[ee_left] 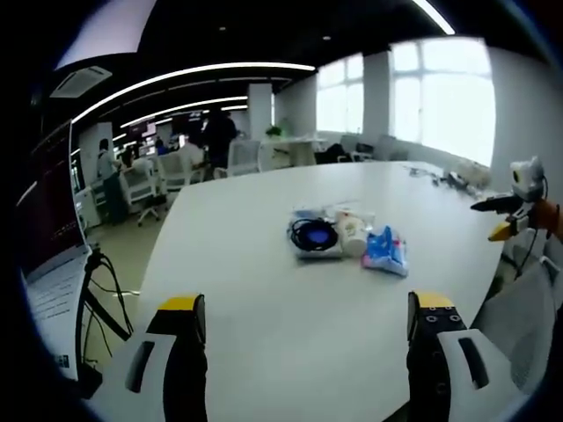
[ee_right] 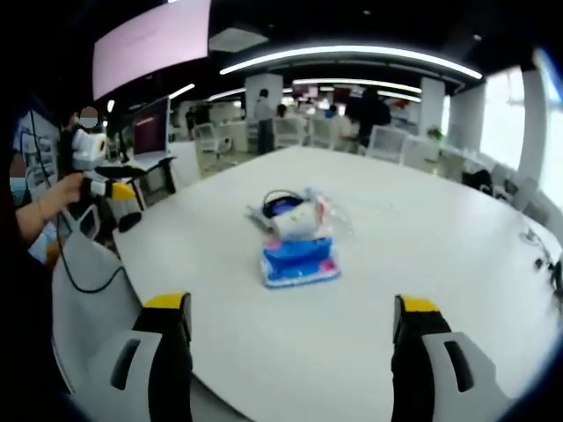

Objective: Arrange the tabletop items into an orderly group along one side of the table until the central work area is clear of visible clutter.

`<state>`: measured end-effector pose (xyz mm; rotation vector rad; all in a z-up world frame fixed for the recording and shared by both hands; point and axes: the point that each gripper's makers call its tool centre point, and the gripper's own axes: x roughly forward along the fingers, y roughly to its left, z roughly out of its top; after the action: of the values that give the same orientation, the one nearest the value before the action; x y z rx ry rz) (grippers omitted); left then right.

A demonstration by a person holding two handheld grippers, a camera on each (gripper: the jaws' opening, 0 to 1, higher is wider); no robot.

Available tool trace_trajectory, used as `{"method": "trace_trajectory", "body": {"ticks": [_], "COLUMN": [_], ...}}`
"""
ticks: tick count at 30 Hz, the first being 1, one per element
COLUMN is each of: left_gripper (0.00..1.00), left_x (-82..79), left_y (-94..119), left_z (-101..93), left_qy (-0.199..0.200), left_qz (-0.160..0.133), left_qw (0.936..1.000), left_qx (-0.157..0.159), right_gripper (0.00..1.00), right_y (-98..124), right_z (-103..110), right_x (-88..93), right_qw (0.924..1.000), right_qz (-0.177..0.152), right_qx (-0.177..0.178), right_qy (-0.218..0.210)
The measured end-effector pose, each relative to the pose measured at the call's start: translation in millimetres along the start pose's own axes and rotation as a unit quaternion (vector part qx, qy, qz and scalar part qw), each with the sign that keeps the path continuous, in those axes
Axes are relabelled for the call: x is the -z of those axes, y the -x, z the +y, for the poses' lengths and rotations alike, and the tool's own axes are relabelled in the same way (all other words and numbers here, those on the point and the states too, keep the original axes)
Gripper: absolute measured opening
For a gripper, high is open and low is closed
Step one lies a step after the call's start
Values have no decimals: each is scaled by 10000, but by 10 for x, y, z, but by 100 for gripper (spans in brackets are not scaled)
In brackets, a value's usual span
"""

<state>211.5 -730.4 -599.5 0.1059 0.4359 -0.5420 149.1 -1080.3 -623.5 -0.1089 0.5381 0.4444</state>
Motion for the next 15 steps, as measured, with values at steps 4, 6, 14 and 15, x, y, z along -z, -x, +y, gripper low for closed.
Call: {"method": "trace_trajectory", "body": {"ticks": [4,6,14,15], "left_gripper": [93,93,93,93], "left_x": [-13,-13,-15,-13], "left_y": [-4,-5,-19,-22], "left_z": [12,23,24,24], "left_qy": [55,94,105,97], "left_qz": [-36,-35,-24,-13], "left_qw": [10000,9999,9999,10000], "left_qx": [-5,-9,-5,-5], "right_gripper": [93,93,93,93], "right_y": [-7,-12,-16,-15], "right_z": [-8,-3,-17,-17], "right_x": [-1,-1,-1,-2], "right_qw": [10000,10000,10000,10000], "right_qz": [-14,-17,-19,-24], "right_qx": [-11,-13,13,10], "right_qy": [-16,-30,-41,-46]}}
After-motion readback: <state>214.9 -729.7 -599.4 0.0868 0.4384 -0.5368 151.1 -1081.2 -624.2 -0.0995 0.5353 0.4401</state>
